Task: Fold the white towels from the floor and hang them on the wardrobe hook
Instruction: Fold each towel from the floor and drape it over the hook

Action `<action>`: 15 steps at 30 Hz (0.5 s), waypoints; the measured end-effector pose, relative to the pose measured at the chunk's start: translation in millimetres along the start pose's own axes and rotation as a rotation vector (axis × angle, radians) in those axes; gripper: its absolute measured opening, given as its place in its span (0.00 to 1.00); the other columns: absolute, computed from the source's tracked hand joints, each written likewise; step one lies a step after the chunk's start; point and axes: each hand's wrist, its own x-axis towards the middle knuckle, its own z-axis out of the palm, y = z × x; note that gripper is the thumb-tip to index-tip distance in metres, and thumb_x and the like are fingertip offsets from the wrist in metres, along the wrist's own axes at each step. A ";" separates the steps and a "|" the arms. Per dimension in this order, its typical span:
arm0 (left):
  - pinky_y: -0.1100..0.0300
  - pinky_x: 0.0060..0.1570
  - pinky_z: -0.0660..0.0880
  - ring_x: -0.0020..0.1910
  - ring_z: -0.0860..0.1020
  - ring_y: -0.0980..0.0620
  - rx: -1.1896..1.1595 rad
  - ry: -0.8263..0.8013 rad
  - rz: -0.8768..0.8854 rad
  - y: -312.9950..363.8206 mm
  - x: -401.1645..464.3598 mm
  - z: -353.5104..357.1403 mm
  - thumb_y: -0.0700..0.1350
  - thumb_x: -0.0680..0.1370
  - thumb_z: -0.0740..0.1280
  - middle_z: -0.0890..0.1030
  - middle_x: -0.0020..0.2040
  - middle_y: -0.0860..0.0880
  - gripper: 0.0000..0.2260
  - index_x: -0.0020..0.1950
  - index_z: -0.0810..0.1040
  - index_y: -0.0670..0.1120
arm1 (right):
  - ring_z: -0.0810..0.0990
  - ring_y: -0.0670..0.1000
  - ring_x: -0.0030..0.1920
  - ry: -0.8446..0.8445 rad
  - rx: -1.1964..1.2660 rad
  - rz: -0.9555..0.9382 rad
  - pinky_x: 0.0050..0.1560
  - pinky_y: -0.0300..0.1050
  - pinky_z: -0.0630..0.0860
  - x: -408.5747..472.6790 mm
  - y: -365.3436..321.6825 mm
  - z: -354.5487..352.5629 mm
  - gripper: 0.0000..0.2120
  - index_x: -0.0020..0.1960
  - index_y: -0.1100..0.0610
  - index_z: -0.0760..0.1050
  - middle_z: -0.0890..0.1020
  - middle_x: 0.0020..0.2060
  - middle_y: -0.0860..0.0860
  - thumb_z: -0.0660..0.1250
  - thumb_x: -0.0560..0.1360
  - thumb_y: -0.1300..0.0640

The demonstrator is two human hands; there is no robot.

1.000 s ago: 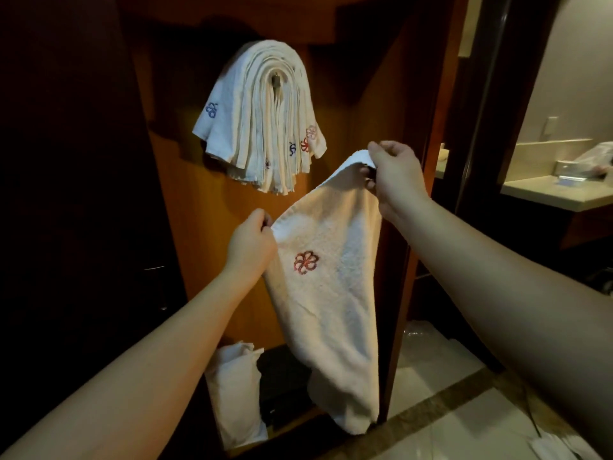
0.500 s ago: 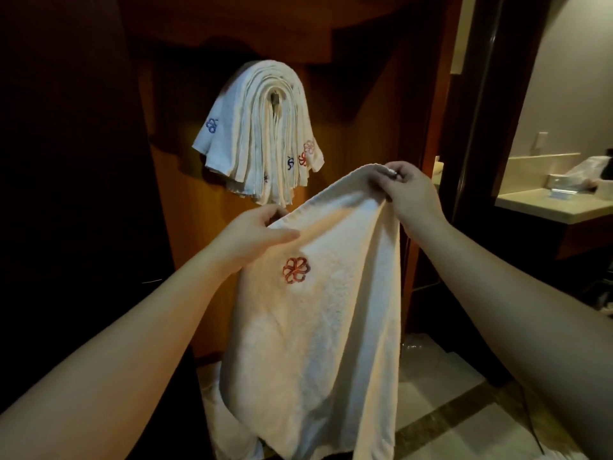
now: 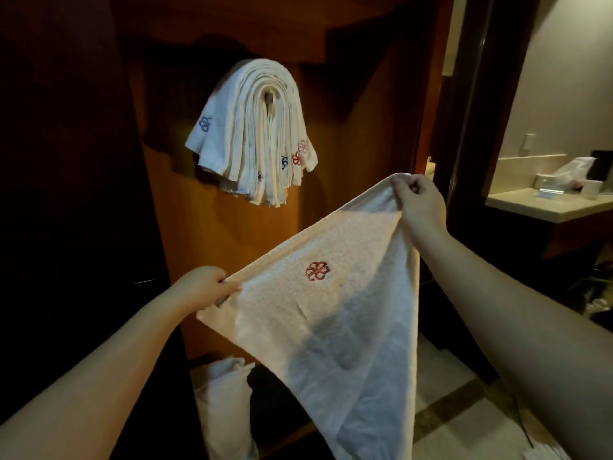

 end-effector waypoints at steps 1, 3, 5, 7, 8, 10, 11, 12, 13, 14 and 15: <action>0.57 0.38 0.72 0.39 0.77 0.52 -0.049 0.027 0.000 -3.2 -0.9 0.1 0.57 0.80 0.68 0.79 0.41 0.50 0.14 0.42 0.77 0.48 | 0.80 0.47 0.48 0.018 -0.023 -0.011 0.45 0.40 0.73 1.6 3.5 -1.3 0.11 0.51 0.50 0.80 0.82 0.47 0.48 0.66 0.80 0.43; 0.53 0.44 0.76 0.43 0.80 0.49 -0.257 0.061 -0.013 -9.8 -3.4 -0.9 0.54 0.79 0.69 0.81 0.44 0.48 0.11 0.46 0.80 0.47 | 0.81 0.48 0.49 0.039 -0.043 0.007 0.47 0.43 0.76 4.4 12.1 -4.4 0.12 0.51 0.51 0.80 0.82 0.47 0.47 0.66 0.80 0.43; 0.52 0.46 0.76 0.45 0.83 0.46 -0.451 0.069 -0.015 -18.2 -5.9 -2.9 0.51 0.79 0.71 0.84 0.43 0.46 0.08 0.47 0.82 0.46 | 0.79 0.45 0.49 0.012 -0.037 0.082 0.43 0.41 0.73 2.8 21.5 -6.3 0.11 0.54 0.48 0.77 0.79 0.46 0.43 0.64 0.81 0.41; 0.53 0.46 0.76 0.45 0.83 0.46 -0.507 0.081 -0.014 -28.0 -5.6 -3.6 0.50 0.78 0.72 0.85 0.43 0.46 0.07 0.46 0.83 0.46 | 0.76 0.43 0.47 -0.042 -0.077 0.134 0.40 0.40 0.70 0.1 32.8 -7.1 0.13 0.57 0.47 0.74 0.77 0.46 0.41 0.61 0.81 0.39; 0.53 0.46 0.76 0.45 0.83 0.47 -0.526 0.081 -0.029 -32.7 -4.3 -2.8 0.50 0.78 0.73 0.85 0.43 0.47 0.07 0.46 0.83 0.47 | 0.76 0.43 0.47 -0.073 -0.109 0.147 0.39 0.40 0.69 -1.2 38.7 -7.5 0.14 0.59 0.47 0.74 0.77 0.47 0.42 0.60 0.82 0.39; 0.54 0.43 0.77 0.44 0.83 0.49 -0.594 0.070 -0.078 -40.6 -0.8 -1.3 0.50 0.76 0.75 0.86 0.42 0.49 0.07 0.46 0.84 0.47 | 0.78 0.46 0.49 -0.111 -0.142 0.173 0.40 0.41 0.70 -2.5 50.7 -8.0 0.16 0.61 0.49 0.75 0.79 0.49 0.46 0.60 0.83 0.40; 0.55 0.41 0.75 0.44 0.83 0.50 -0.649 0.061 -0.108 -44.3 1.0 -0.3 0.50 0.75 0.75 0.86 0.42 0.49 0.07 0.45 0.84 0.47 | 0.78 0.48 0.50 -0.111 -0.139 0.195 0.41 0.42 0.71 -3.4 57.2 -7.7 0.16 0.62 0.50 0.75 0.80 0.50 0.47 0.60 0.83 0.41; 0.55 0.41 0.73 0.44 0.82 0.49 -0.716 0.049 -0.143 -48.3 2.6 0.4 0.49 0.74 0.76 0.85 0.42 0.49 0.07 0.44 0.84 0.46 | 0.79 0.49 0.50 -0.110 -0.137 0.219 0.40 0.42 0.71 -4.6 63.5 -7.5 0.17 0.63 0.50 0.76 0.80 0.51 0.48 0.60 0.83 0.41; 0.55 0.41 0.72 0.44 0.81 0.48 -0.794 0.031 -0.185 -52.0 3.1 0.8 0.48 0.74 0.77 0.85 0.42 0.48 0.08 0.43 0.84 0.45 | 0.79 0.49 0.50 -0.115 -0.138 0.244 0.40 0.42 0.71 -6.1 69.7 -7.1 0.17 0.63 0.50 0.76 0.80 0.51 0.48 0.60 0.83 0.41; 0.54 0.42 0.73 0.43 0.80 0.48 -0.881 0.006 -0.227 -55.3 2.8 1.9 0.47 0.74 0.76 0.84 0.43 0.46 0.07 0.43 0.83 0.44 | 0.79 0.49 0.50 -0.134 -0.134 0.275 0.41 0.43 0.73 -7.8 75.6 -6.5 0.17 0.63 0.51 0.76 0.80 0.51 0.48 0.60 0.83 0.41; 0.54 0.42 0.74 0.42 0.81 0.48 -0.985 -0.022 -0.256 -58.3 2.3 3.6 0.45 0.73 0.76 0.84 0.44 0.45 0.06 0.45 0.82 0.44 | 0.80 0.51 0.51 -0.164 -0.099 0.321 0.46 0.47 0.77 -8.8 81.0 -5.9 0.17 0.64 0.52 0.76 0.81 0.52 0.50 0.61 0.83 0.42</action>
